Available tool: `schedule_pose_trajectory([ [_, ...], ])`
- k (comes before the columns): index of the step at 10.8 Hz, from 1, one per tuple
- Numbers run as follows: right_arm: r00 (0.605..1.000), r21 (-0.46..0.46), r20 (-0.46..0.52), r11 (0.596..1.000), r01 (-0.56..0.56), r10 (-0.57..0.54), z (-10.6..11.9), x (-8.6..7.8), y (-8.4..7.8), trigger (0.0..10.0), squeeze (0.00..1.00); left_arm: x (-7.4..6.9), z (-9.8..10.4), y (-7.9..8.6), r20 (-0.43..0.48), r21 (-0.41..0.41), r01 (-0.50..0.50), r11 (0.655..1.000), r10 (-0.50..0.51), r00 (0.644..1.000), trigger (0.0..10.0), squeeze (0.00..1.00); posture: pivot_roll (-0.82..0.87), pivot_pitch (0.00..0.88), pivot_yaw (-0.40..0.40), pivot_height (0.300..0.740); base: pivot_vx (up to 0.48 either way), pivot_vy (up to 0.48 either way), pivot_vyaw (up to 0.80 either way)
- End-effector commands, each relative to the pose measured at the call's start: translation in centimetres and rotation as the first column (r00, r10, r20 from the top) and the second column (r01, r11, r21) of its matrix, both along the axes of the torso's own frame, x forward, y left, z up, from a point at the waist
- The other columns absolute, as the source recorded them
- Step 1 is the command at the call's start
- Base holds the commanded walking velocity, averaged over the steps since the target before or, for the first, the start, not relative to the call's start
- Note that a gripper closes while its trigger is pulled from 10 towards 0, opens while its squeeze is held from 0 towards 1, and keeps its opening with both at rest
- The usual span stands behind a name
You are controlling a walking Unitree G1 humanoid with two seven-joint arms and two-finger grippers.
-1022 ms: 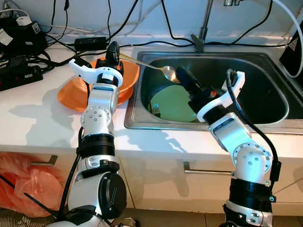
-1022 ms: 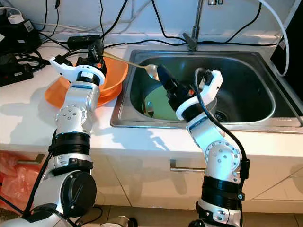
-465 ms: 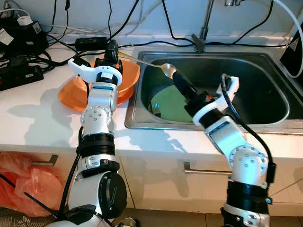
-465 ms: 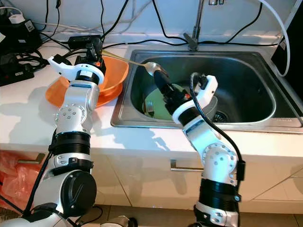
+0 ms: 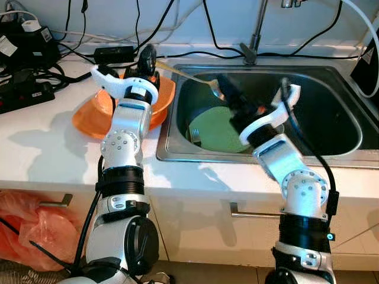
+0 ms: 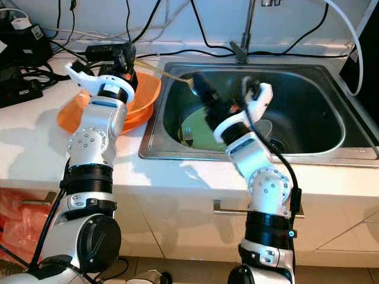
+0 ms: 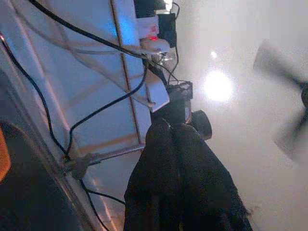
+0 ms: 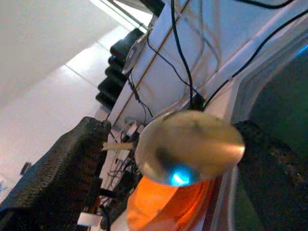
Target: Kitchen organization
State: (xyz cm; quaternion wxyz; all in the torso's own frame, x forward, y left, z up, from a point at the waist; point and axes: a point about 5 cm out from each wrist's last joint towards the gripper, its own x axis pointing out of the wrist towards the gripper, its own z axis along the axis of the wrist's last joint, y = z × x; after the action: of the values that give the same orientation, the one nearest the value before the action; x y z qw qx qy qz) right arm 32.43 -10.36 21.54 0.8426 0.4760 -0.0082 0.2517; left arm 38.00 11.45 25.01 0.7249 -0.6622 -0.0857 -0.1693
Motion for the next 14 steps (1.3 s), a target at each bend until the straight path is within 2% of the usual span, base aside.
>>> schedule_pose_trajectory([
  [1, 1.0, 0.033, 0.031, 0.999, 0.002, -0.003, 0.9, 0.3, -0.1, 0.0, 0.0, -0.8, -1.5, -3.1, -0.049, -0.072, 0.076, 0.995, -0.079, 0.996, 0.0, 0.0, 0.08, 0.035, 0.06, 0.74, 0.0, 0.0, 0.0],
  [6, 0.999, 0.035, 0.017, 0.999, 0.034, -0.034, 0.7, 0.7, -0.4, 0.0, 0.0, -0.8, -1.9, -3.6, -0.072, -0.06, 0.091, 0.994, -0.096, 0.993, 0.0, 0.0, 0.07, 0.035, 0.064, 0.74, 0.0, 0.0, 0.0],
  [13, 0.999, 0.02, 0.015, 0.998, -0.053, 0.053, 0.2, -0.1, 1.0, 0.0, 0.0, -0.7, -2.5, -3.7, -0.103, -0.044, 0.083, 0.996, -0.087, 0.991, 0.0, 0.0, 0.07, 0.036, 0.063, 0.74, 0.0, 0.0, 0.0],
  [14, 0.998, 0.021, 0.015, 0.998, -0.053, 0.053, 0.2, -0.1, 1.0, 0.0, 0.0, -0.7, -3.0, -3.9, -0.123, -0.031, 0.087, 0.996, -0.09, 0.988, 2.9, 0.0, 0.07, 0.036, 0.063, 0.74, 0.0, 0.0, 0.0],
])
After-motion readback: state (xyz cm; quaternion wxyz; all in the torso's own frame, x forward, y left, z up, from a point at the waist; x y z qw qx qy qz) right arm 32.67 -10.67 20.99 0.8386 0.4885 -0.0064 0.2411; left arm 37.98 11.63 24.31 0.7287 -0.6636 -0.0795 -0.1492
